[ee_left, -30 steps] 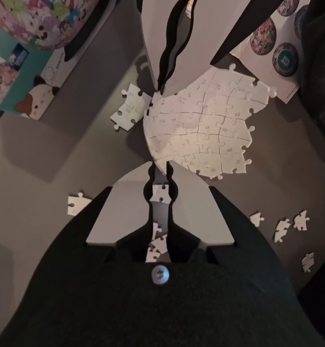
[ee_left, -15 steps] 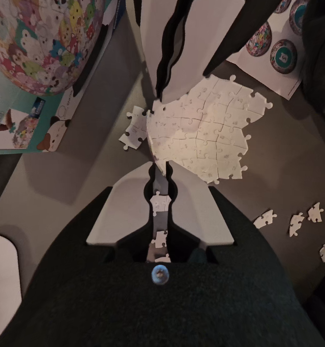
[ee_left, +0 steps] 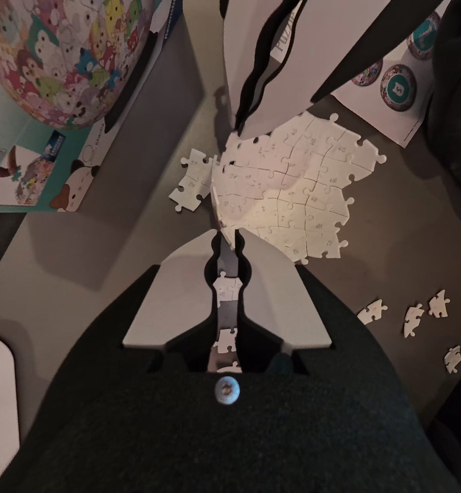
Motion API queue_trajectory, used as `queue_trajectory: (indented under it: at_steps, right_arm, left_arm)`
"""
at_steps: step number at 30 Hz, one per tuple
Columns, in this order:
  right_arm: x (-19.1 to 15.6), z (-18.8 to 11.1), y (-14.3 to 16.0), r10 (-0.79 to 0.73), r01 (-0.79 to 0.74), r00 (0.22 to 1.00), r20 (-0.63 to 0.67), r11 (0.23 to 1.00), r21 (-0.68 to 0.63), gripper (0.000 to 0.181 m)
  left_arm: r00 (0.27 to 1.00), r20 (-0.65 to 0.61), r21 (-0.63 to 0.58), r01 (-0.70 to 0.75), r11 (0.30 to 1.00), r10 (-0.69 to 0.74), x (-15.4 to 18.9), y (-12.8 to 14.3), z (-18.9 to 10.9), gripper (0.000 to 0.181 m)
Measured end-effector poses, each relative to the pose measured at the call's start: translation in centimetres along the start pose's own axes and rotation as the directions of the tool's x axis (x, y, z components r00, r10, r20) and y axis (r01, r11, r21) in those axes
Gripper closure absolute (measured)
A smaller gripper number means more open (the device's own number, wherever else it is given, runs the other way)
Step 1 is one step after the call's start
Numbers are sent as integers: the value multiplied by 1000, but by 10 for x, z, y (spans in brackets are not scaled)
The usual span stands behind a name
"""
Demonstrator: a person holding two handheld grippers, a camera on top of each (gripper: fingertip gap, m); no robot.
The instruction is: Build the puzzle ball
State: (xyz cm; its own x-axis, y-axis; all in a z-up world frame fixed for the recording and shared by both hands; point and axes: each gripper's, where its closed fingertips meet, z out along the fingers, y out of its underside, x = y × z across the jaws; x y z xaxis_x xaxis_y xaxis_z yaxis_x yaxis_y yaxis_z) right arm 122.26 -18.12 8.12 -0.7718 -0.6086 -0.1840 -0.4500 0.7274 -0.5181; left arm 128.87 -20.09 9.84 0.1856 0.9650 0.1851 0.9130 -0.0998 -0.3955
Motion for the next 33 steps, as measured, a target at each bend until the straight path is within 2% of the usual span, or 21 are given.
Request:
queue_trajectory:
  at_steps: [5,26,31,33]
  right_arm:
    - [-1,2,3,44,-44,999,9,999,-2,179]
    - [0,2,1,29,-29,999,-33,999,-12,179]
    - [2,2,2,30,-30,999,-34,999,-11,179]
    - [2,2,2,31,-31,999,-33,999,-10,179]
  left_arm:
    - [1000,0,-3,0,1000,0,0,1,0,172]
    - [1000,-21,12,11,1000,-11,0,-1,1,172]
    - [998,-58,156,32,987,-23,-6,-14,-24,131]
    - [999,-48,206,29,978,-20,-11,-19,-33,124]
